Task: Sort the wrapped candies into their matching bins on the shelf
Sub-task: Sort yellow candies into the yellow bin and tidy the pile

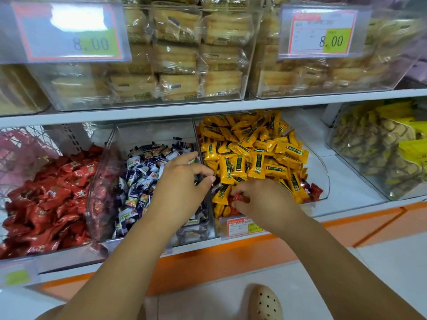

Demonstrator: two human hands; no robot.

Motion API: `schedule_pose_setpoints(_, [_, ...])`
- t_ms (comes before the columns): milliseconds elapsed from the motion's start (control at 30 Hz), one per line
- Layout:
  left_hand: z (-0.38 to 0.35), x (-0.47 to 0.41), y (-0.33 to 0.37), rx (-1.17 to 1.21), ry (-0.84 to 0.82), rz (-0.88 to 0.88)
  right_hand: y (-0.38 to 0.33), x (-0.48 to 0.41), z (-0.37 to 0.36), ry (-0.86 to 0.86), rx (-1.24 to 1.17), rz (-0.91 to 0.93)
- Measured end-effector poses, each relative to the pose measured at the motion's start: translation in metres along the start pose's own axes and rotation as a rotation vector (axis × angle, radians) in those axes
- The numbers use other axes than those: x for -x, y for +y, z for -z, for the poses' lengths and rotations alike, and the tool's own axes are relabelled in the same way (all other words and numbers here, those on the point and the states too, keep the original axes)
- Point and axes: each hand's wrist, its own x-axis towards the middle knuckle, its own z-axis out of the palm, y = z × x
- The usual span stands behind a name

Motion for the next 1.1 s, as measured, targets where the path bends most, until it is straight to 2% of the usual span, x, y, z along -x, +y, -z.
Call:
schedule_pose_setpoints(167, [0.014, 0.007, -0.006, 0.036, -0.023, 0.026, -0.006, -0.015, -0.006, -0.120, 0.117, -0.090])
schedule_pose_setpoints(267, [0.016, 0.009, -0.009, 0.039, -0.038, 0.027, -0.007, -0.017, -0.007, -0.113, 0.124, -0.077])
schedule_pose_setpoints(567, [0.015, 0.009, -0.004, 0.126, -0.007, -0.002, 0.005, -0.006, 0.029, -0.046, -0.639, -0.211])
schedule_pose_setpoints(700, [0.014, 0.010, 0.002, 0.150, -0.112, -0.045, -0.008, -0.003, 0.041, -0.006, -0.755, -0.161])
schedule_pose_setpoints(800, [0.014, 0.013, 0.005, 0.271, -0.161, -0.042, -0.018, -0.007, 0.036, -0.018, -0.880, -0.124])
schedule_pose_setpoints(967, [0.014, 0.010, 0.001, 0.307, -0.037, -0.047, -0.024, -0.013, 0.030, -0.069, -0.954, -0.116])
schedule_pose_setpoints(1100, [0.019, 0.010, -0.003, 0.350, -0.051, 0.002, -0.024, -0.012, 0.031, -0.060, -1.017, -0.109])
